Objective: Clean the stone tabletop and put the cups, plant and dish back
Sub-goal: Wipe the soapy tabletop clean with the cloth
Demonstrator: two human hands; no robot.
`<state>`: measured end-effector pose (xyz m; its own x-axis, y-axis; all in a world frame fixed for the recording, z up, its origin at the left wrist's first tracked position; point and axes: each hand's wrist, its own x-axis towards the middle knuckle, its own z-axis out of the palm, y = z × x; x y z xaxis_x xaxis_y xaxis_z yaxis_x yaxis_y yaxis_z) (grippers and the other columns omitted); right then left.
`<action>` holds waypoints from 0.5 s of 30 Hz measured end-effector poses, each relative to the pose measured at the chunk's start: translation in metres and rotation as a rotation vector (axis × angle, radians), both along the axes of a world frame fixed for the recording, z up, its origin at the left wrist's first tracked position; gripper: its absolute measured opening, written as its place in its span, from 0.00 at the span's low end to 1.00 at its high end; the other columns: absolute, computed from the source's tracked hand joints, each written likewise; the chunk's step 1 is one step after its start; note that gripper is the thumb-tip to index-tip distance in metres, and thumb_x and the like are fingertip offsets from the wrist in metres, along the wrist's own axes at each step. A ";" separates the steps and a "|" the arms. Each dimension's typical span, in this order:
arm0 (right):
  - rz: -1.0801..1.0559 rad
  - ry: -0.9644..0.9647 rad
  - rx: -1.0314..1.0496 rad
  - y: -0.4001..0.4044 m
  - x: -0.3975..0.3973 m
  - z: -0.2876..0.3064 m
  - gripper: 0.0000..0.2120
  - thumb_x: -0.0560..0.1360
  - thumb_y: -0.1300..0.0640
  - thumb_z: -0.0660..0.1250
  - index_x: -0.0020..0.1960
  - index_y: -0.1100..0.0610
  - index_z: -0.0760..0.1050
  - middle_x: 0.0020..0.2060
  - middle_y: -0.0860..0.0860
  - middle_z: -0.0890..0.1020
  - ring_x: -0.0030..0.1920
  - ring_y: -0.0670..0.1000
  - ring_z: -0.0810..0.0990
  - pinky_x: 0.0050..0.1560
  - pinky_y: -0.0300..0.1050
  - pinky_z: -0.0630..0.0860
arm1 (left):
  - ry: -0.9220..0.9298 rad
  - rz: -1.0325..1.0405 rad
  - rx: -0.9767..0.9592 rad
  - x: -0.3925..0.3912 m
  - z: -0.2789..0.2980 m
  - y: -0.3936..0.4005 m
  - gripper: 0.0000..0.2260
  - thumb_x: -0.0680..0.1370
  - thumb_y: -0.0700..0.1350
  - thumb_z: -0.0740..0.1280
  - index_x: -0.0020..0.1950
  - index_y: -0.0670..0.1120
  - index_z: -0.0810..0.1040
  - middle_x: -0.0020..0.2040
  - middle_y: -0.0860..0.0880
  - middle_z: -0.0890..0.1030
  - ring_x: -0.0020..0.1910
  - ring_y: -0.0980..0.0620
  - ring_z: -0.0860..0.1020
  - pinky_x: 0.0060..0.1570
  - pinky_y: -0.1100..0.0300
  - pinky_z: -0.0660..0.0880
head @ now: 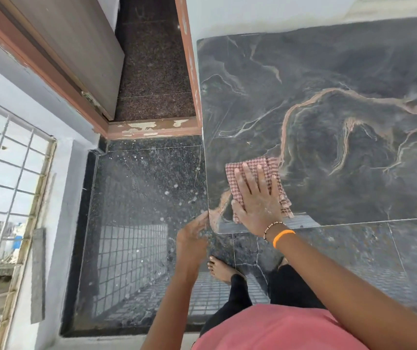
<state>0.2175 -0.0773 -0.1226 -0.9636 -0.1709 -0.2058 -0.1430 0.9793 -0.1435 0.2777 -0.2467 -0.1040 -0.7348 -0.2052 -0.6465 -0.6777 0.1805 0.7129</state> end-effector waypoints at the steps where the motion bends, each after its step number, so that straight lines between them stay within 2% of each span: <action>1: 0.067 0.005 -0.016 -0.013 0.004 0.000 0.34 0.75 0.43 0.54 0.77 0.52 0.48 0.78 0.52 0.49 0.77 0.60 0.48 0.73 0.65 0.43 | 0.008 0.020 0.006 0.001 0.001 0.001 0.30 0.70 0.24 0.56 0.61 0.52 0.77 0.59 0.52 0.80 0.37 0.60 0.80 0.38 0.55 0.75; 3: 0.220 -0.003 -0.043 -0.034 0.012 -0.001 0.33 0.75 0.43 0.53 0.77 0.52 0.49 0.78 0.52 0.51 0.77 0.60 0.48 0.73 0.65 0.43 | 0.040 0.083 0.037 0.004 0.002 0.005 0.31 0.70 0.22 0.55 0.63 0.48 0.76 0.60 0.50 0.79 0.50 0.49 0.81 0.32 0.57 0.77; 5: 0.378 0.006 -0.040 -0.040 0.022 -0.003 0.33 0.74 0.43 0.50 0.76 0.52 0.50 0.77 0.52 0.53 0.77 0.60 0.49 0.72 0.66 0.44 | 0.043 0.167 0.092 0.008 0.004 0.013 0.30 0.70 0.22 0.53 0.62 0.46 0.77 0.56 0.49 0.82 0.52 0.53 0.80 0.32 0.68 0.77; 6: 0.441 0.020 -0.029 -0.037 0.027 -0.004 0.32 0.74 0.43 0.50 0.76 0.51 0.51 0.77 0.52 0.54 0.76 0.60 0.51 0.72 0.67 0.46 | 0.049 0.192 0.114 0.010 0.006 0.018 0.30 0.69 0.22 0.53 0.59 0.48 0.79 0.52 0.51 0.83 0.51 0.55 0.81 0.35 0.70 0.76; 8: 0.541 0.035 -0.018 -0.026 0.037 -0.006 0.32 0.74 0.43 0.51 0.76 0.50 0.53 0.77 0.52 0.56 0.76 0.60 0.54 0.72 0.67 0.51 | 0.046 0.218 0.144 0.018 0.007 0.029 0.28 0.70 0.23 0.53 0.50 0.50 0.83 0.47 0.51 0.85 0.49 0.54 0.82 0.40 0.63 0.79; 9: 0.583 0.038 -0.019 -0.020 0.040 -0.007 0.32 0.73 0.43 0.51 0.76 0.49 0.52 0.77 0.51 0.56 0.76 0.60 0.53 0.72 0.67 0.52 | 0.027 0.235 0.160 0.023 0.008 0.034 0.26 0.71 0.24 0.54 0.49 0.49 0.83 0.46 0.50 0.85 0.49 0.51 0.82 0.42 0.59 0.79; 11: 0.657 0.046 -0.006 -0.006 0.046 -0.008 0.33 0.72 0.43 0.50 0.76 0.47 0.50 0.77 0.50 0.55 0.76 0.60 0.53 0.72 0.66 0.52 | -0.020 0.270 0.188 0.033 0.007 0.044 0.24 0.72 0.25 0.55 0.51 0.48 0.82 0.48 0.49 0.85 0.49 0.52 0.82 0.44 0.60 0.77; 13: 0.705 0.071 0.026 0.008 0.048 -0.007 0.34 0.72 0.43 0.55 0.76 0.45 0.49 0.77 0.50 0.56 0.76 0.59 0.55 0.71 0.65 0.54 | -0.050 0.291 0.199 0.038 0.006 0.052 0.25 0.73 0.25 0.54 0.54 0.49 0.81 0.50 0.52 0.84 0.51 0.56 0.81 0.46 0.61 0.75; 15: 0.714 0.082 0.064 0.026 0.050 -0.004 0.37 0.70 0.44 0.61 0.76 0.45 0.51 0.76 0.49 0.57 0.75 0.58 0.58 0.71 0.64 0.57 | -0.070 0.296 0.187 0.040 0.009 0.061 0.27 0.74 0.25 0.53 0.63 0.49 0.76 0.59 0.52 0.80 0.59 0.54 0.76 0.57 0.56 0.73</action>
<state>0.2672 -0.0514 -0.1266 -0.6343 -0.7545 -0.1684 -0.7590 0.6492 -0.0502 0.3177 -0.1856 -0.0952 -0.6140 -0.2756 -0.7396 -0.7294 -0.1601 0.6651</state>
